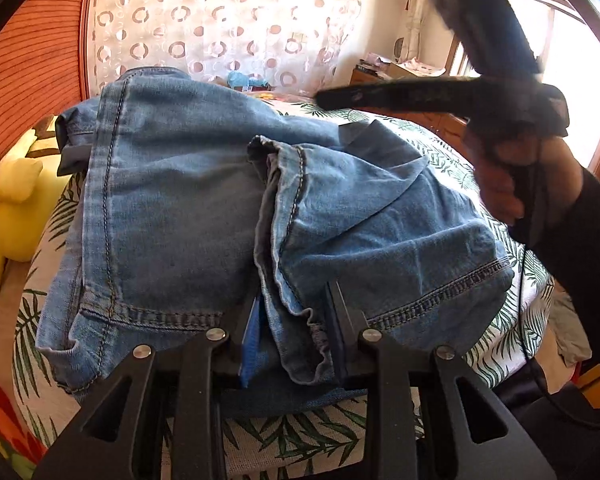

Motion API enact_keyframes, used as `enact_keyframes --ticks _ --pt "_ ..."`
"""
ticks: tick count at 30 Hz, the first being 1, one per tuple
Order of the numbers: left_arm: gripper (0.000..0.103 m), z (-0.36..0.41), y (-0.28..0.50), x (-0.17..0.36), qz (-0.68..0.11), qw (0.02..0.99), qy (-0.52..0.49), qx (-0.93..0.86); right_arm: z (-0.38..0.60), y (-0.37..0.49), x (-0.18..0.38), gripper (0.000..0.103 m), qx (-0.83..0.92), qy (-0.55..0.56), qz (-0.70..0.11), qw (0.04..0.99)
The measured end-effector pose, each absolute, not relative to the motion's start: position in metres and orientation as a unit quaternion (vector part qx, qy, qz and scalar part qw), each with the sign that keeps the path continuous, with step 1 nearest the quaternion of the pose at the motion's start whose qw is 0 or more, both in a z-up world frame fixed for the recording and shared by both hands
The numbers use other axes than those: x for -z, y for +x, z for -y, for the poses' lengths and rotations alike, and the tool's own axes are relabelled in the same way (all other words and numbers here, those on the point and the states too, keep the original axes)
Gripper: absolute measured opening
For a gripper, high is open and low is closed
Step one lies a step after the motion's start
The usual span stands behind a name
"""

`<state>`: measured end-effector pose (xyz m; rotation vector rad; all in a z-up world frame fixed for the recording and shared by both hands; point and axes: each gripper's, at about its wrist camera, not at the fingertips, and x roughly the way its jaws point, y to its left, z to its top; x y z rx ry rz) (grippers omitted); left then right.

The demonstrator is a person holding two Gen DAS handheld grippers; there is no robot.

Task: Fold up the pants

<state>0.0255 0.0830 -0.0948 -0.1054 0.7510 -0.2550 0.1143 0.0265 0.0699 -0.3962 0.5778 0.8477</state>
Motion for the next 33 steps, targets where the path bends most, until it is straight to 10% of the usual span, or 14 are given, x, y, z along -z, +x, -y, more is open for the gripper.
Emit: enact_keyframes --ticks 13,18,23,33 --pt "0.031 -0.085 0.015 0.104 -0.365 0.92 -0.058 0.128 -0.063 0.154 -0.029 0.058 -0.415 -0.21 -0.346 0.815" --pt "0.031 -0.089 0.017 0.105 -0.363 0.921 -0.06 0.128 -0.061 0.154 -0.027 0.056 -0.42 -0.203 -0.358 0.809" --pt "0.02 -0.089 0.01 0.099 -0.346 0.928 -0.055 0.126 -0.055 0.154 -0.031 0.005 -0.422 -0.206 -0.343 0.813" --pt "0.007 -0.089 -0.007 0.056 -0.293 0.944 -0.056 0.143 -0.005 0.119 -0.109 0.004 -0.424 -0.135 -0.213 0.87"
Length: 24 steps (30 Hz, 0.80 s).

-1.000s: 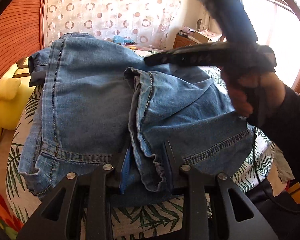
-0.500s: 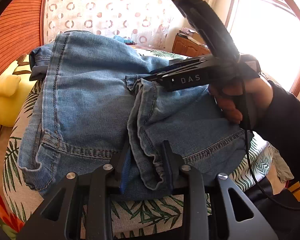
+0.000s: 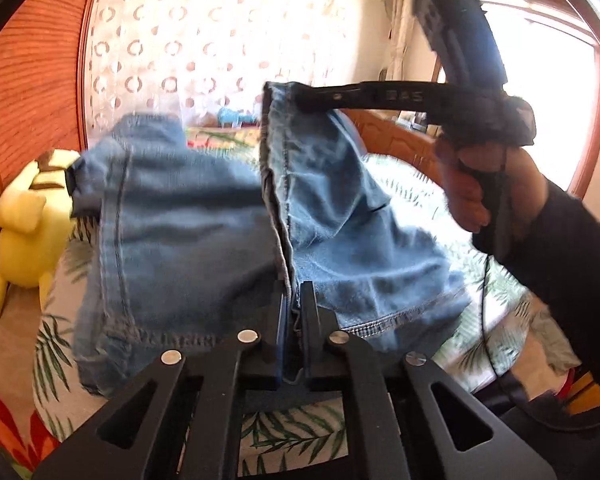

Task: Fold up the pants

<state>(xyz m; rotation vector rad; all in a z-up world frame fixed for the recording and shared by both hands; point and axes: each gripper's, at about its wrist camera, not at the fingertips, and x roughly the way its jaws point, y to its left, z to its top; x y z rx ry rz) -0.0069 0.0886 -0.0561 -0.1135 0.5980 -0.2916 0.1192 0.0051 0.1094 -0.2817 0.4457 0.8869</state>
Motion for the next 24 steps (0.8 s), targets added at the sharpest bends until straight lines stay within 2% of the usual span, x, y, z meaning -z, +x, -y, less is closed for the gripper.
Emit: enact_keyframes --ticks 6,10,19,24 --pt "0.006 -0.106 -0.023 0.022 -0.252 0.956 -0.063 0.133 -0.032 0.108 -0.142 0.004 -0.436 -0.154 -0.169 0.87" --pt "0.006 -0.123 -0.022 0.023 -0.258 0.957 -0.069 0.11 -0.07 0.112 -0.138 0.004 -0.446 -0.177 -0.165 0.862" --pt "0.006 -0.15 -0.011 0.07 -0.32 0.939 -0.089 0.086 -0.131 0.144 -0.084 0.004 -0.446 -0.202 -0.238 0.839" --pt "0.006 -0.149 -0.009 0.077 -0.334 0.935 -0.087 0.086 -0.141 0.146 -0.078 0.005 -0.44 -0.203 -0.263 0.834"
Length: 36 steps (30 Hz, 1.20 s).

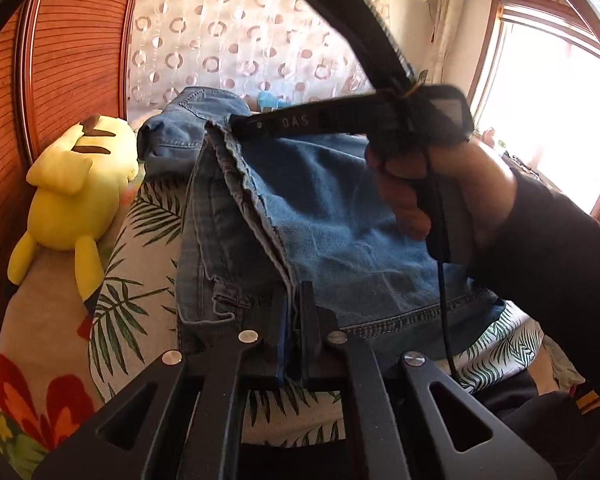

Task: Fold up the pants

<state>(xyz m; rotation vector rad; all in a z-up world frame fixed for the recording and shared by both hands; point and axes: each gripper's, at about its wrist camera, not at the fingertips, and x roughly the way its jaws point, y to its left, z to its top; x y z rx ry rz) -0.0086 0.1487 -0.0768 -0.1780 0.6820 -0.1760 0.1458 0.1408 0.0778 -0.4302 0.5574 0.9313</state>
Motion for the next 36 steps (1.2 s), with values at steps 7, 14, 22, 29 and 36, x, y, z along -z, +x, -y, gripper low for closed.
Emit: enact_keyframes --ticks 7,14,22,29,36 --pt "0.029 -0.149 -0.006 0.076 -0.339 0.933 -0.089 0.08 -0.106 0.134 -0.115 0.05 -0.433 -0.182 -0.245 0.848" --pt "0.072 -0.151 0.0 0.07 -0.319 0.94 -0.097 0.068 -0.008 0.137 -0.129 0.05 -0.374 -0.18 -0.24 0.878" --pt "0.072 -0.138 0.01 0.076 -0.327 0.94 -0.08 0.051 0.055 0.179 -0.082 0.05 -0.309 -0.137 -0.342 0.876" --pt "0.072 -0.136 0.01 0.076 -0.329 0.941 -0.07 0.049 0.047 0.194 -0.072 0.021 -0.311 -0.103 -0.366 0.871" --pt "0.072 -0.138 0.01 0.078 -0.327 0.941 -0.074 0.048 0.032 0.173 -0.09 0.004 -0.315 -0.13 -0.304 0.889"
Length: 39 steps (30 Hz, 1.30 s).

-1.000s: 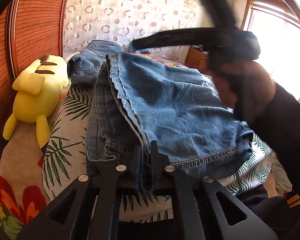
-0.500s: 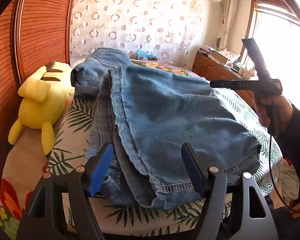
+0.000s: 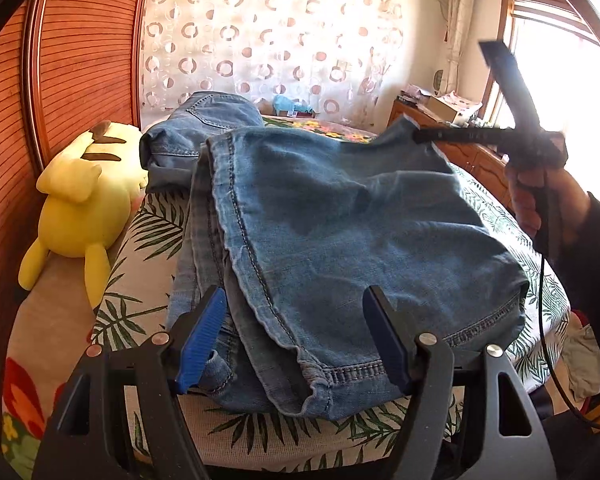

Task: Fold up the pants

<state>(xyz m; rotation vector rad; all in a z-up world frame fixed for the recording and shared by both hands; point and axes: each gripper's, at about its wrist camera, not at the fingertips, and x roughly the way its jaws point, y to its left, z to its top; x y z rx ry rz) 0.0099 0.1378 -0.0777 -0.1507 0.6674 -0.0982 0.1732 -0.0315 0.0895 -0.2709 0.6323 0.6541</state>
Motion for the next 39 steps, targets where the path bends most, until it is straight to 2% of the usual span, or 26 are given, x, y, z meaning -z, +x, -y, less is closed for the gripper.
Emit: enact_keyframes --ticks 8,15,18,20,22,31,39 --pt "0.072 -0.142 0.008 0.078 -0.324 0.942 -0.076 0.044 0.033 0.132 -0.14 0.003 -0.329 -0.127 -0.191 0.916" --pt "0.072 -0.141 0.01 0.076 -0.322 0.943 -0.076 0.045 0.035 0.158 -0.114 0.003 -0.293 -0.138 -0.262 0.909" --pt "0.072 -0.138 0.011 0.074 -0.321 0.943 -0.07 0.046 0.047 0.16 -0.107 0.023 -0.28 -0.13 -0.277 0.91" --pt "0.072 -0.135 0.009 0.072 -0.318 0.944 -0.067 0.047 0.058 0.153 -0.1 0.044 -0.291 -0.122 -0.283 0.906" --pt "0.072 -0.131 0.009 0.069 -0.315 0.945 -0.064 0.05 0.066 0.142 -0.092 0.058 -0.294 -0.122 -0.288 0.903" --pt "0.072 -0.119 0.012 0.066 -0.316 0.945 -0.055 0.061 0.1 0.113 -0.047 0.06 -0.297 -0.099 -0.358 0.88" --pt "0.072 -0.104 0.017 0.066 -0.319 0.944 -0.047 0.074 0.121 0.11 -0.028 0.06 -0.3 -0.045 -0.384 0.872"
